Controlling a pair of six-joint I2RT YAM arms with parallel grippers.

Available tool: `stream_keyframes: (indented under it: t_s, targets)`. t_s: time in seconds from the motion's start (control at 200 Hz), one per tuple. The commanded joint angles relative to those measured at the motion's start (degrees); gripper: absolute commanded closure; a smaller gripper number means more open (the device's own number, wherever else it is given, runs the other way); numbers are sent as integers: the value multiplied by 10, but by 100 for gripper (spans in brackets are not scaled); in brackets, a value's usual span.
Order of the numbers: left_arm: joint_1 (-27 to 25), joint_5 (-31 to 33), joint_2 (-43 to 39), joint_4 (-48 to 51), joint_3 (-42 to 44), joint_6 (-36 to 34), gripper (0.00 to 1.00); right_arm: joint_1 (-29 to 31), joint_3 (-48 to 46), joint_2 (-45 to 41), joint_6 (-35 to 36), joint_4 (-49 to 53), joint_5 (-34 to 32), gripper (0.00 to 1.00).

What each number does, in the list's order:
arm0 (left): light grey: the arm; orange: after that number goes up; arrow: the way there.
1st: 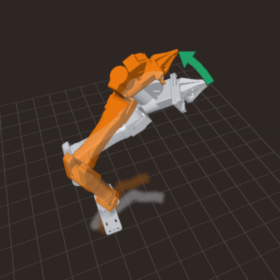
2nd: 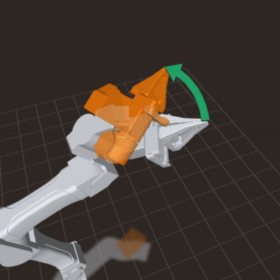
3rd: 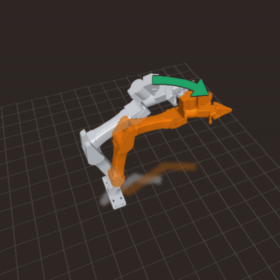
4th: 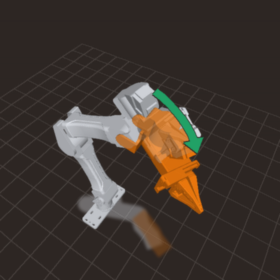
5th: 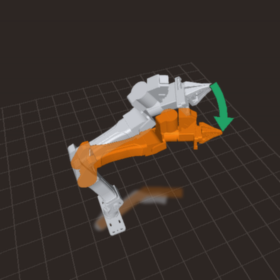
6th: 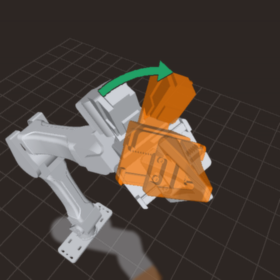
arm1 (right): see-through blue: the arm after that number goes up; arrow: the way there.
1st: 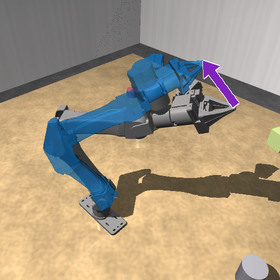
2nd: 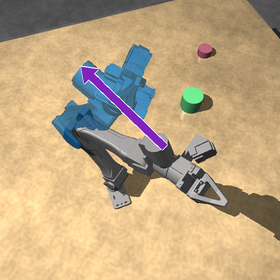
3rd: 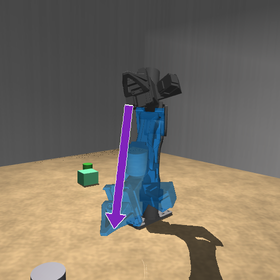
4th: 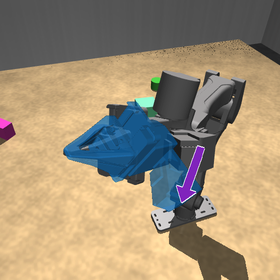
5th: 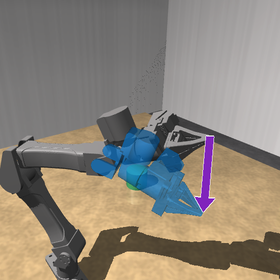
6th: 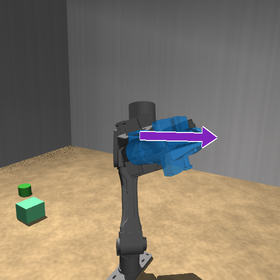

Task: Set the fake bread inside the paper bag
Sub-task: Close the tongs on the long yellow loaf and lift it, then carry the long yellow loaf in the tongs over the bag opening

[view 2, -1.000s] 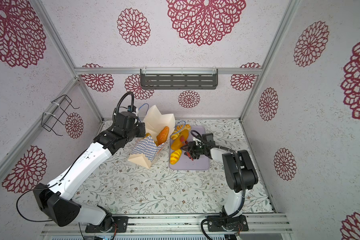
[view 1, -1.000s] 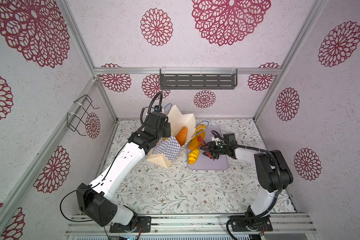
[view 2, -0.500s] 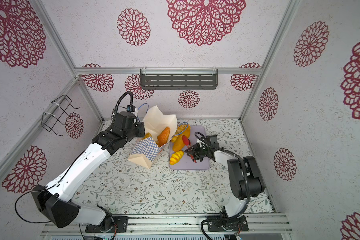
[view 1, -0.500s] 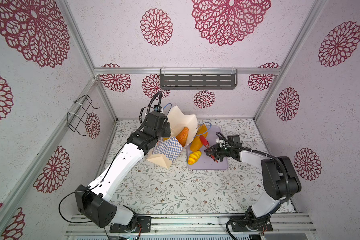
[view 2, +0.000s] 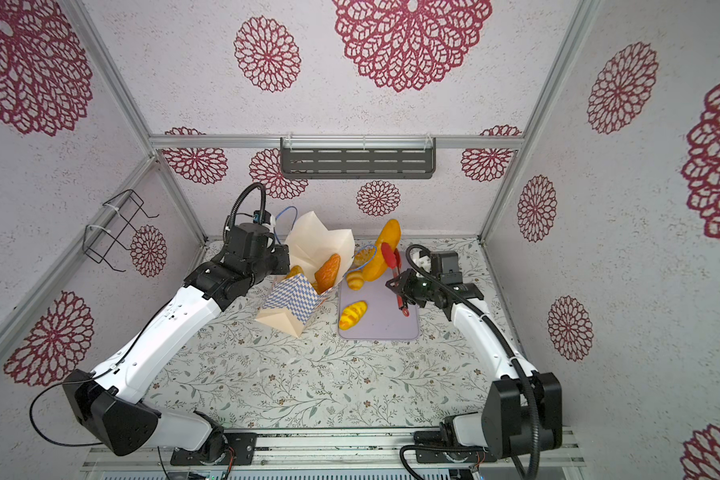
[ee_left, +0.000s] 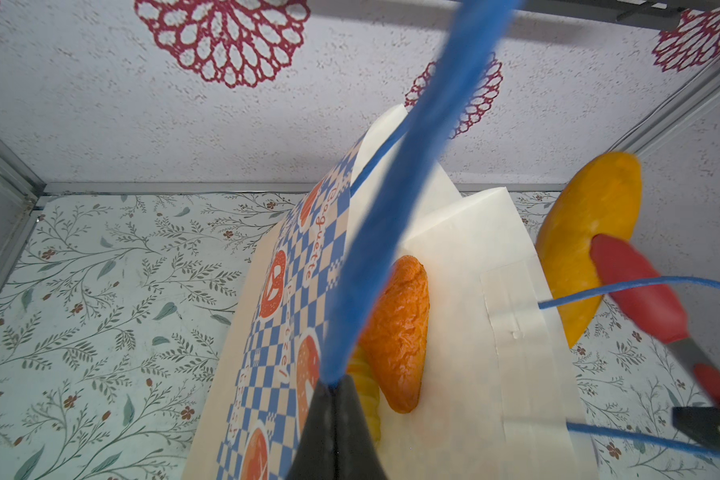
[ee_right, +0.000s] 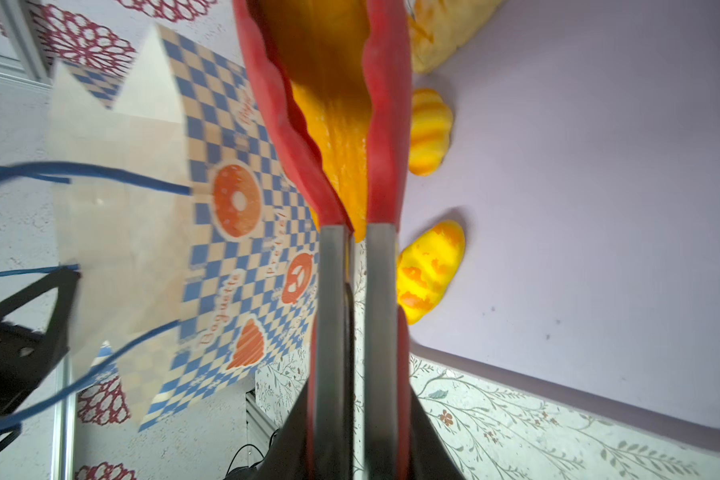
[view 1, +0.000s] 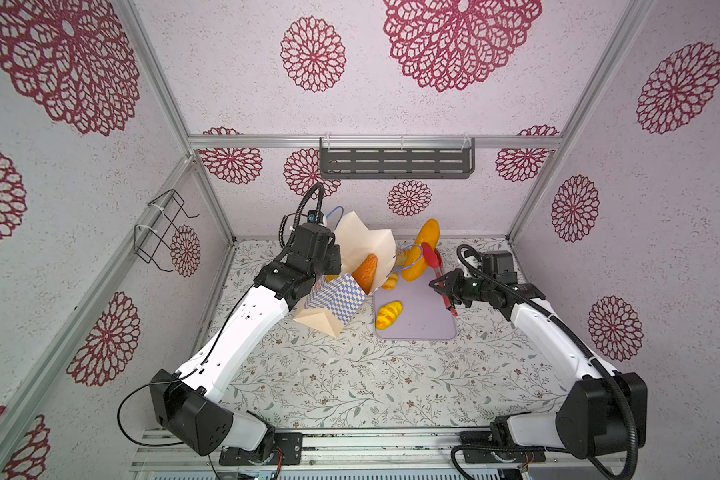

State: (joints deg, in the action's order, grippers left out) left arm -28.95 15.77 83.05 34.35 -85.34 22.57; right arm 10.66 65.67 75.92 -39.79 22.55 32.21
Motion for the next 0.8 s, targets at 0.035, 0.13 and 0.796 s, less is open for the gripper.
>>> stream_keyframes:
  t_s: [0.035,0.13,0.796]
  targets:
    - [-1,0,-1,-8,-15,-4,100,0,89,-50,59,30,-54,73]
    - [0,0,-1,-8,-14,-2,100,9,124,-58,62,13,-60,72]
    - [-1,-2,2,-4,-18,0,100,208,185,24,116,75,-86,70]
